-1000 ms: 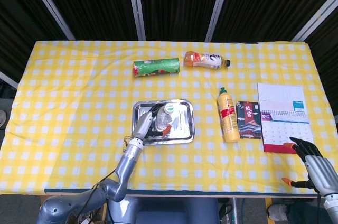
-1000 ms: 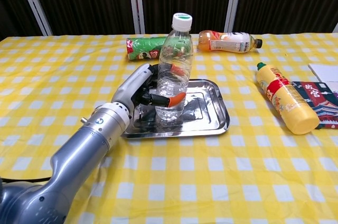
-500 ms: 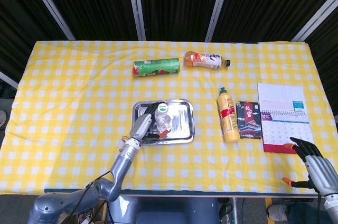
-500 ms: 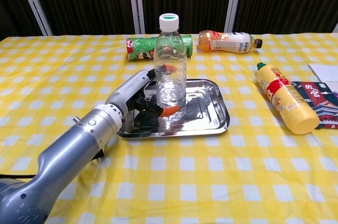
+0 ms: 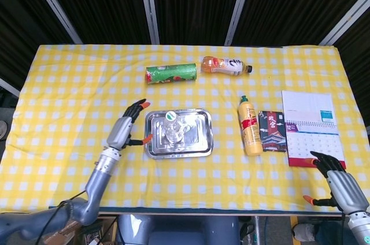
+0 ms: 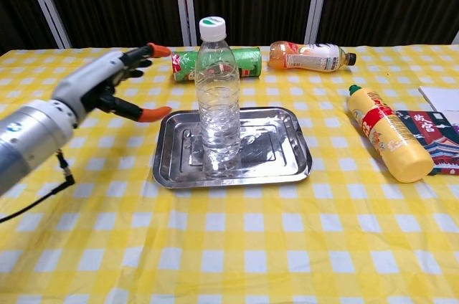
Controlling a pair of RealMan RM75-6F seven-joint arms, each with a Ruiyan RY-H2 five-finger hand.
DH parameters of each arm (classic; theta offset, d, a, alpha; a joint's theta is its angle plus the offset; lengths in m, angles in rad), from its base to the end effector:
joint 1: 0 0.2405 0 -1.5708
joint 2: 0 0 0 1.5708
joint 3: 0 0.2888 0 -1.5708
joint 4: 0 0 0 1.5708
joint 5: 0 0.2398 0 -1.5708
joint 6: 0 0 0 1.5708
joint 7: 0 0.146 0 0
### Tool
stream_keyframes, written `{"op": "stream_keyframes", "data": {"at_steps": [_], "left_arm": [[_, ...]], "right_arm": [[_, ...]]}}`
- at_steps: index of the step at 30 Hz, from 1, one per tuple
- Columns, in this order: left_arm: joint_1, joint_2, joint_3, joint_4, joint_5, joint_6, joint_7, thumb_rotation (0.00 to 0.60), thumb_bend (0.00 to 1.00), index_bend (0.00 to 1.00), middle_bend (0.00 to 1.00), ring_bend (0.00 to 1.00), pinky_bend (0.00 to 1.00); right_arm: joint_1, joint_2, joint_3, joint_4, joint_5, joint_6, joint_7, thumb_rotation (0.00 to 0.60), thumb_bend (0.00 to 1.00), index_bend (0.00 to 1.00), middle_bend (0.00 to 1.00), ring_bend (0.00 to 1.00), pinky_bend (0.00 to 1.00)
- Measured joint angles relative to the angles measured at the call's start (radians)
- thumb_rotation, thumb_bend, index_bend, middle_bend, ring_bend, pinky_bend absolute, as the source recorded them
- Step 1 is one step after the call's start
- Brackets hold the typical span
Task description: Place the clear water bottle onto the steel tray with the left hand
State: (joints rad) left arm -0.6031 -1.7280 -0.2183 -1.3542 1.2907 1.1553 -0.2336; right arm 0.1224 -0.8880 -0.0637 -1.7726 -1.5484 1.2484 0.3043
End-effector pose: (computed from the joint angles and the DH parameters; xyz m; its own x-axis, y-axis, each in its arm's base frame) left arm -0.1784 0.3497 -0.0666 -0.1765 0.2457 0.9531 0.9450 -0.2286 0.2339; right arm -0.3469 -0.1639 0.1642 0.1756 -0.3284 0.9281 -0.9805 0.0264 0.1948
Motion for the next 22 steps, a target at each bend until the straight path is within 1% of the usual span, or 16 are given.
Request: {"op": "stream_keyframes", "data": {"at_steps": [1,2,4,5,7,8,10,11,14,16,20,22], "left_arm": [[0.016,0.049,0.005,-0.053,-0.02,0.0,0.037,0.6,0.3,0.09,0.0,0.0,0.0],[0.037,0.116,0.011,-0.124,-0.049,0.001,0.084,0.6,0.3,0.09,0.0,0.0,0.0],[0.069,0.219,0.023,-0.224,-0.086,0.004,0.14,0.6,0.3,0.1,0.01,0.0,0.0],[0.094,0.287,0.034,-0.279,-0.104,0.008,0.169,0.6,0.3,0.1,0.01,0.0,0.0],[0.138,0.386,0.056,-0.337,-0.116,0.023,0.196,0.6,0.3,0.1,0.01,0.0,0.0],[0.176,0.449,0.075,-0.36,-0.113,0.045,0.204,0.6,0.3,0.1,0.01,0.0,0.0],[0.241,0.523,0.101,-0.375,-0.093,0.098,0.208,0.6,0.3,0.1,0.01,0.0,0.0],[0.284,0.553,0.118,-0.371,-0.076,0.145,0.212,0.6,0.31,0.1,0.01,0.0,0.0],[0.377,0.58,0.153,-0.322,-0.042,0.275,0.254,0.6,0.31,0.11,0.01,0.0,0.0],[0.408,0.582,0.165,-0.283,-0.039,0.338,0.307,0.6,0.31,0.11,0.01,0.0,0.0],[0.449,0.58,0.174,-0.236,-0.039,0.398,0.432,0.6,0.31,0.13,0.02,0.0,0.0],[0.461,0.576,0.172,-0.212,-0.032,0.426,0.448,0.6,0.32,0.14,0.02,0.0,0.0]], "right_arm": [[0.0,0.0,0.0,-0.004,-0.001,0.0,-0.005,0.6,0.16,0.23,0.1,0.06,0.05],[0.0,0.0,-0.001,-0.008,-0.002,0.0,-0.012,0.6,0.16,0.23,0.1,0.06,0.05],[0.0,0.0,-0.002,-0.015,-0.003,0.001,-0.022,0.6,0.16,0.23,0.1,0.06,0.05],[0.0,-0.001,-0.002,-0.018,-0.003,0.002,-0.029,0.6,0.16,0.23,0.1,0.06,0.05],[-0.002,0.0,-0.002,-0.024,-0.001,0.005,-0.036,0.6,0.16,0.23,0.1,0.06,0.05],[-0.003,0.0,-0.002,-0.026,0.0,0.007,-0.041,0.6,0.16,0.23,0.1,0.06,0.05],[-0.005,0.0,-0.001,-0.026,0.003,0.011,-0.053,0.6,0.16,0.23,0.1,0.06,0.05],[-0.006,-0.002,0.0,-0.025,0.005,0.014,-0.067,0.6,0.16,0.23,0.1,0.06,0.05],[-0.01,-0.013,0.006,-0.021,0.016,0.026,-0.117,0.6,0.16,0.23,0.1,0.06,0.05],[-0.012,-0.023,0.011,-0.017,0.022,0.034,-0.152,0.6,0.16,0.23,0.1,0.06,0.05],[-0.015,-0.054,0.028,-0.004,0.05,0.047,-0.215,0.6,0.16,0.23,0.1,0.06,0.05],[-0.014,-0.067,0.035,0.003,0.061,0.048,-0.23,0.6,0.16,0.23,0.1,0.06,0.05]]}}
